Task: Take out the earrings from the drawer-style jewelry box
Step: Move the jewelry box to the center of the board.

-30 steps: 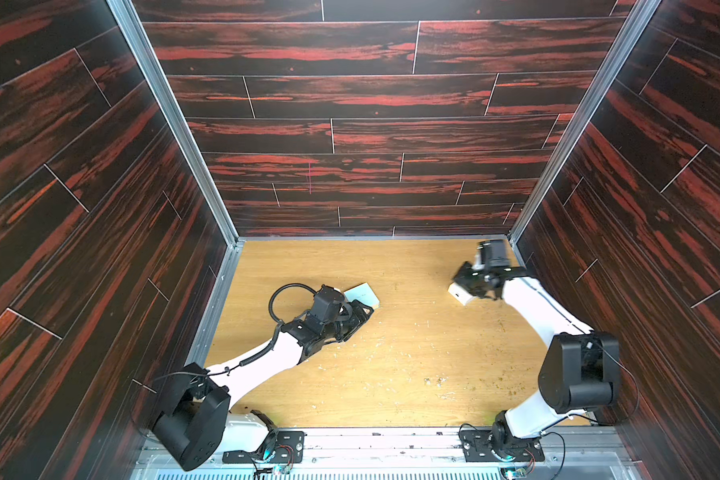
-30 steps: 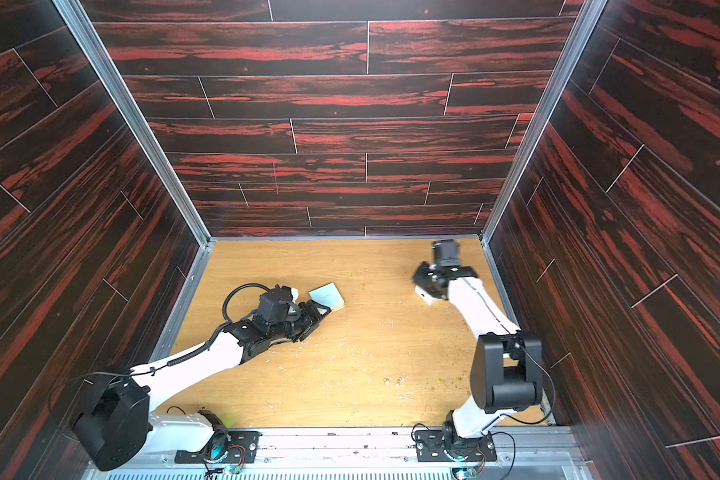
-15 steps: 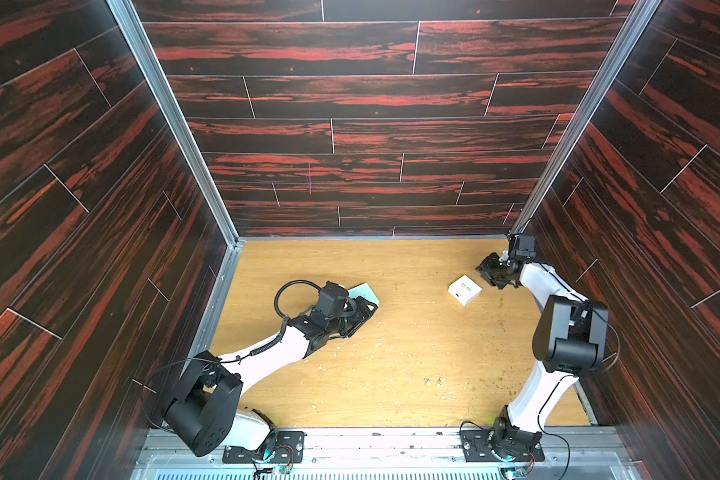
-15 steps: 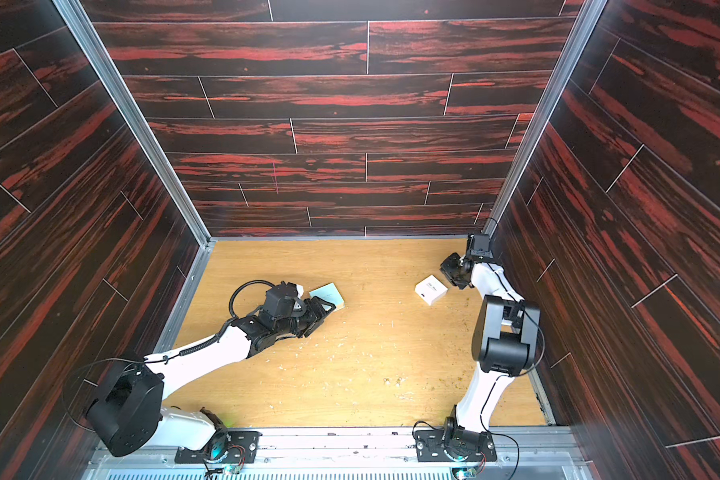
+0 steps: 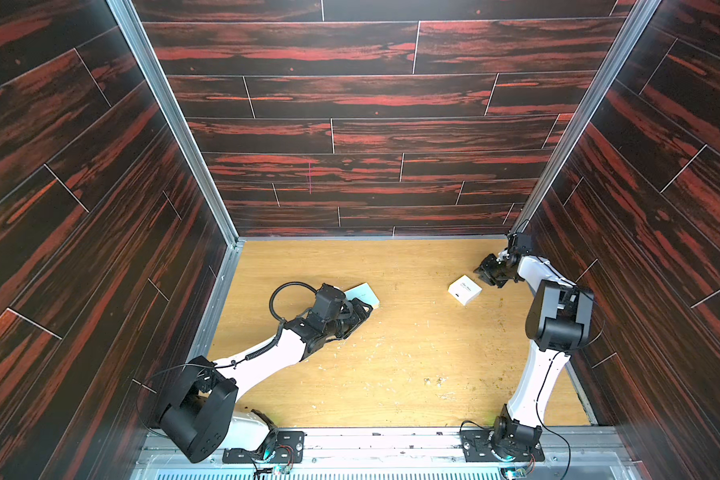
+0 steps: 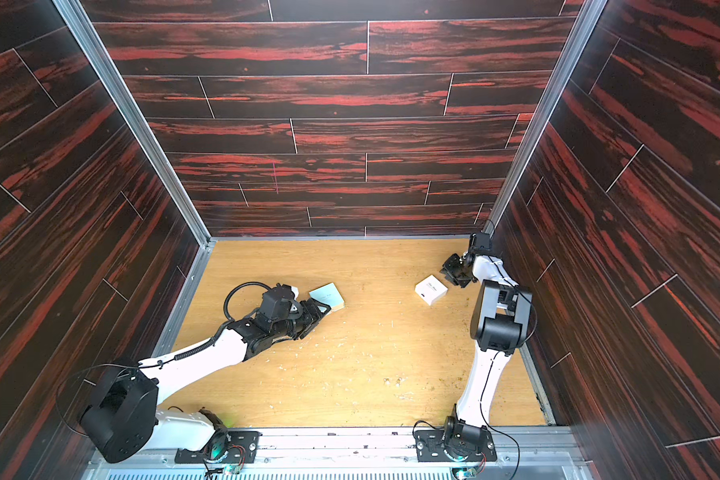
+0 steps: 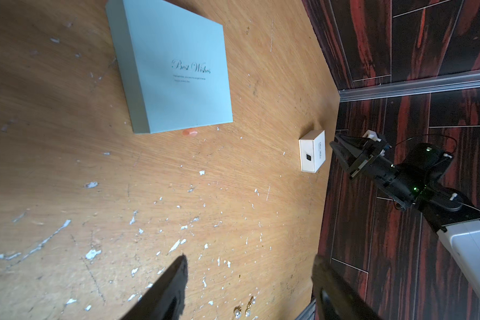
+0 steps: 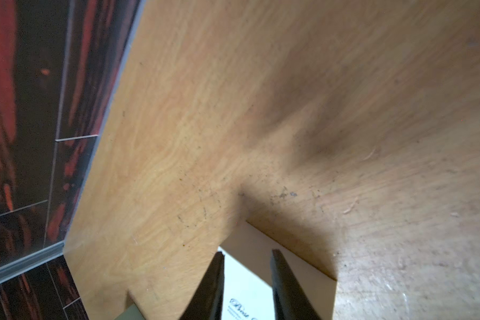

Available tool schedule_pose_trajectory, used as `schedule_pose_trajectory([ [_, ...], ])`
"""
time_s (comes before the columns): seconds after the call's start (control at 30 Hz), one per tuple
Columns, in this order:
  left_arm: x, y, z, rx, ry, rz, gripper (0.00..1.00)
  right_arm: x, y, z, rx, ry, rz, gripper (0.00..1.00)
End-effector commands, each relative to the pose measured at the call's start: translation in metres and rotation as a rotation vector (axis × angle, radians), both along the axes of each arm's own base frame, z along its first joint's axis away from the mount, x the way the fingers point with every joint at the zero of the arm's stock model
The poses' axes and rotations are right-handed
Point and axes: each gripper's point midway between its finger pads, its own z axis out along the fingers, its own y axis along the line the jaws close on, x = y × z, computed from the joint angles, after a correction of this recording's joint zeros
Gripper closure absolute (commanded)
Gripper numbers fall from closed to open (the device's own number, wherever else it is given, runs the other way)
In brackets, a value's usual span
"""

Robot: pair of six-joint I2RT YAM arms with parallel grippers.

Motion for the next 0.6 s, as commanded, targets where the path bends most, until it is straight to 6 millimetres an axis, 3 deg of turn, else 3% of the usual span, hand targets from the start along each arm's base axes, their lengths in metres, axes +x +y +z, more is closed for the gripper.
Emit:
schedule_pose_trajectory([
  [0.0,0.0,0.005,0.004,-0.008,-0.019,0.024,0.27,-0.004,0.008,-0.005,0.039,0.031,0.05,0.68],
  [0.33,0.001,-0.001,0.001,-0.039,-0.014,0.005,0.26,-0.011,0.025,-0.016,0.121,0.049,0.119,0.68],
  [0.57,0.01,-0.001,0.02,-0.126,-0.115,0.049,0.2,-0.02,0.032,-0.02,0.145,0.058,0.142,0.68],
])
